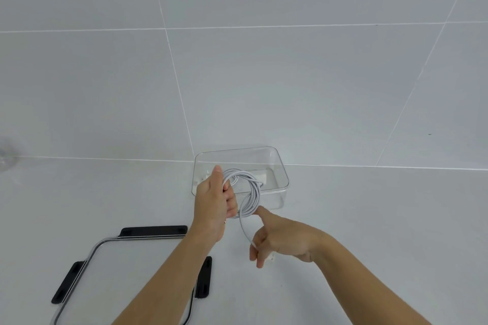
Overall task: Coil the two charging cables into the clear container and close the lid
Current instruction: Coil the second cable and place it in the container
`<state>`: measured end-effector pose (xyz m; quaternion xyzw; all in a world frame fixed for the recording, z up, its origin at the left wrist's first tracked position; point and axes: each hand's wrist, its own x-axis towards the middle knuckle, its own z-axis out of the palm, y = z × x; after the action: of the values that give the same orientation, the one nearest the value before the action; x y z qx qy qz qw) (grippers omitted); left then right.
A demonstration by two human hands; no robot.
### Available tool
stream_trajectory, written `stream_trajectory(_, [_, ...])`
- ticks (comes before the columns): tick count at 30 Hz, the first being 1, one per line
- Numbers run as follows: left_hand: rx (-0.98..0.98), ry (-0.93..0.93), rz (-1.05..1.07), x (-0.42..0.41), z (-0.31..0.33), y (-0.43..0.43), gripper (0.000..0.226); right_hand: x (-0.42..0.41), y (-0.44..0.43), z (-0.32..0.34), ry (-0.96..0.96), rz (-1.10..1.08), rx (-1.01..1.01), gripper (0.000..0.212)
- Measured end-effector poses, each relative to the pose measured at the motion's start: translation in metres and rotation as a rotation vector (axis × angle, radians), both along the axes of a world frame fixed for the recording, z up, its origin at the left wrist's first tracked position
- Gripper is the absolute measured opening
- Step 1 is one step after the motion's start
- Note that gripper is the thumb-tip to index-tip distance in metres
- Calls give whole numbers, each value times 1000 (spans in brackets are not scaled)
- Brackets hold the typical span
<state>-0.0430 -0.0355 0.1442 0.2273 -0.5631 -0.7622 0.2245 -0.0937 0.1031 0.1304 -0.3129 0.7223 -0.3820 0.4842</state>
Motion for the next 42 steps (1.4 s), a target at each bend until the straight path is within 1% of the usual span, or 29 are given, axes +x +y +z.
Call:
stream_trajectory(3, [-21,-9,10,2,-1,0,44,6,-6,-7,-246,-316,-193,71])
stream_trajectory(5, [20,-12,-1,3,-1,0,43,7,-8,-4,-389,-449,-305,59])
stream_trajectory(7, [102,-4,-22,5,0,0,44,5,-7,0,-387,-465,-354,30])
stream_trajectory(8, [139,-1,-33,6,1,0,44,3,-6,1,-366,-455,-353,23])
stream_trajectory(10, [199,4,-50,6,2,-1,44,2,-3,0,-328,-463,-326,28])
stream_trajectory(12, [235,3,-29,5,3,-3,44,2,-1,-2,-272,-465,-290,28])
stream_trajectory(14, [260,11,29,4,2,-5,44,1,2,-2,-185,-400,-256,29])
stream_trajectory(16, [273,22,69,3,3,-7,44,-1,7,-1,-147,-352,-269,30])
stream_trajectory(19, [245,23,66,3,4,-9,43,-4,14,0,-123,-303,-300,29])
stream_trajectory(23, [138,28,24,2,5,-6,44,-9,20,1,-48,-220,-258,24])
stream_trajectory(28, [133,93,65,1,12,-6,47,-17,20,5,-229,-69,-247,18])
stream_trajectory(31, [107,122,38,1,17,-1,48,-19,16,8,-222,-110,-252,12])
stream_trajectory(33, [87,132,13,1,17,3,49,-16,11,10,-286,-148,-293,6])
stream_trajectory(34, [77,135,2,1,16,5,49,-14,8,10,-340,-174,-317,14])
stream_trajectory(36, [57,134,-11,1,15,7,49,-10,4,10,-438,-217,-358,37])
stream_trajectory(38, [35,133,-18,1,13,9,49,-7,0,9,-467,-266,-383,56])
stream_trajectory(39, [26,133,-21,2,13,10,48,-6,-2,8,-477,-299,-388,61])
stream_trajectory(40, [18,130,-22,2,12,11,48,-4,-3,7,-487,-323,-399,61])
stream_trajectory(42, [14,118,-19,3,11,13,48,-2,-7,6,-498,-350,-448,45])
